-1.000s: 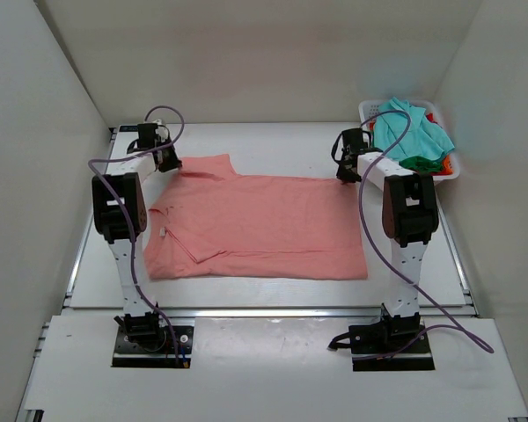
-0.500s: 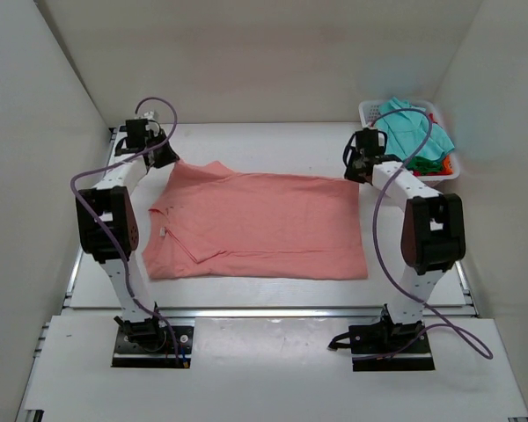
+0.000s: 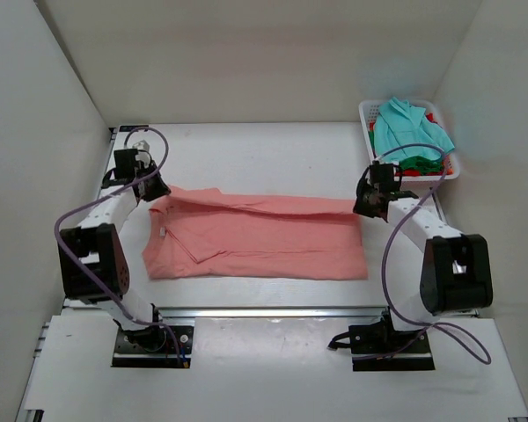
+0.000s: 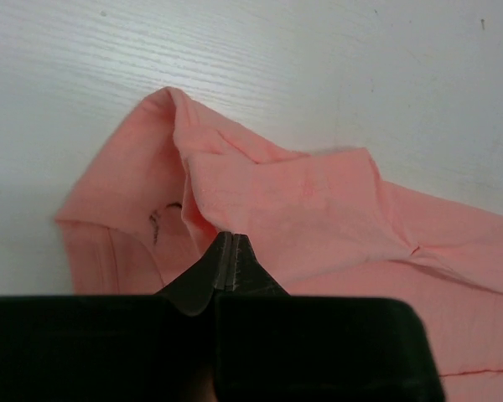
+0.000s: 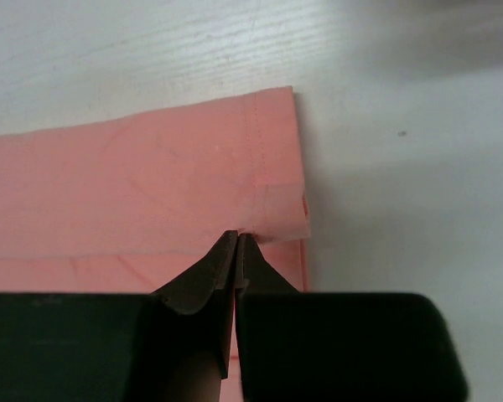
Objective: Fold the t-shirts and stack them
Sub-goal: Fold the other side of the tshirt into a rectangle
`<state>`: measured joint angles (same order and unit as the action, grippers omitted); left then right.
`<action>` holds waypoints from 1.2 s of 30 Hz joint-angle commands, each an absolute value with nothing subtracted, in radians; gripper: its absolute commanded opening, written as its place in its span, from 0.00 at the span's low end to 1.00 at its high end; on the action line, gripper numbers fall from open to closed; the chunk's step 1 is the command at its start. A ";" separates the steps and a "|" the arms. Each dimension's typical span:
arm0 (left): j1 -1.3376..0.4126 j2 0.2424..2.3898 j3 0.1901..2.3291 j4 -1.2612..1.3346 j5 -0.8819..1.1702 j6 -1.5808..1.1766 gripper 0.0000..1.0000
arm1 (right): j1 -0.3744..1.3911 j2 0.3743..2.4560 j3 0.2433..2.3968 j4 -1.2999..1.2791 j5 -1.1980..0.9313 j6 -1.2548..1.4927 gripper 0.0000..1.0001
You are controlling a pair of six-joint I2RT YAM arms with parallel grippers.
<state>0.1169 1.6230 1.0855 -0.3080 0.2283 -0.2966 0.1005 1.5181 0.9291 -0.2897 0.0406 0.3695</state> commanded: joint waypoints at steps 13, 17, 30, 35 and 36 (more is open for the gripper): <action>0.115 1.293 0.873 -0.419 0.147 -0.258 0.00 | 0.086 1.267 0.698 -0.278 -0.040 0.385 0.00; 0.121 1.273 0.839 -0.422 0.135 -0.265 0.00 | 0.103 1.235 0.670 -0.281 -0.043 0.388 0.00; 0.120 1.213 0.825 -0.480 0.072 -0.235 0.00 | 0.104 1.207 0.597 -0.278 -0.060 0.397 0.00; 0.132 1.206 0.828 -0.505 0.060 -0.216 0.00 | 0.084 1.215 0.612 -0.284 -0.066 0.382 0.00; 0.130 1.206 0.831 -0.502 0.058 -0.212 0.00 | 0.084 1.223 0.618 -0.285 -0.067 0.376 0.00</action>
<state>0.1215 1.2308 0.8310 -0.4835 0.0879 -0.2382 0.0967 1.2175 0.5861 -0.3012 -0.0624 0.3939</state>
